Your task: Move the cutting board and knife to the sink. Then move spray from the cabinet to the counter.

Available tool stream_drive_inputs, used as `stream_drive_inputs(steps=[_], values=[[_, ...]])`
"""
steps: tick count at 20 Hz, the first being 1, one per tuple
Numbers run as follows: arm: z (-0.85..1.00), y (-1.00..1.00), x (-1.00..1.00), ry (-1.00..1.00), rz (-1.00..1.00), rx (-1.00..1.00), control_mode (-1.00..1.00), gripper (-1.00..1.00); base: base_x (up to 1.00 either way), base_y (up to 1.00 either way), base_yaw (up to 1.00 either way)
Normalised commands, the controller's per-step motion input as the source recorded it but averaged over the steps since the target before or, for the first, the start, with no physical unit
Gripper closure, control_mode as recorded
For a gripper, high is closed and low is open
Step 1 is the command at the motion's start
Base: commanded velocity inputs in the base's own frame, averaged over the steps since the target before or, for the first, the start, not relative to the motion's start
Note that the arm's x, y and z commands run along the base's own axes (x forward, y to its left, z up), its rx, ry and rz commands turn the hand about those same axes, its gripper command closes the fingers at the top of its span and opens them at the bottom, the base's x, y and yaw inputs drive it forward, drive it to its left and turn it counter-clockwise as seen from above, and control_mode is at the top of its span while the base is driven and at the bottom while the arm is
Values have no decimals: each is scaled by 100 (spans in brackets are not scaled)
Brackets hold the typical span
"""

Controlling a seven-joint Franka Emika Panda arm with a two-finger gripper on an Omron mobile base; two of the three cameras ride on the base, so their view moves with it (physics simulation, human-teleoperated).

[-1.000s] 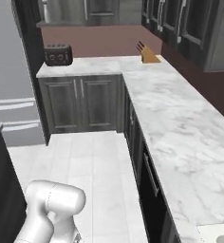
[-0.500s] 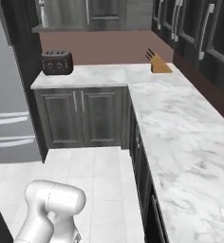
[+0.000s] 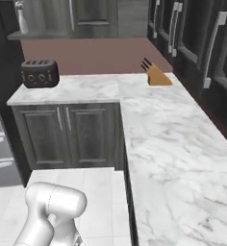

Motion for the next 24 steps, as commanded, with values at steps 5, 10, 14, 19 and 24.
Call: stream_drive_inputs(steps=[5,10,14,19,24], values=[[0,0,0,0,0,0,100,-100,100,3,1],[0,0,0,0,0,0,100,-100,100,17,0],[0,0,0,0,0,0,100,-100,100,17,3],[0,0,0,0,0,0,100,-100,100,47,5],[0,0,0,0,0,0,100,-100,97,72,5]])
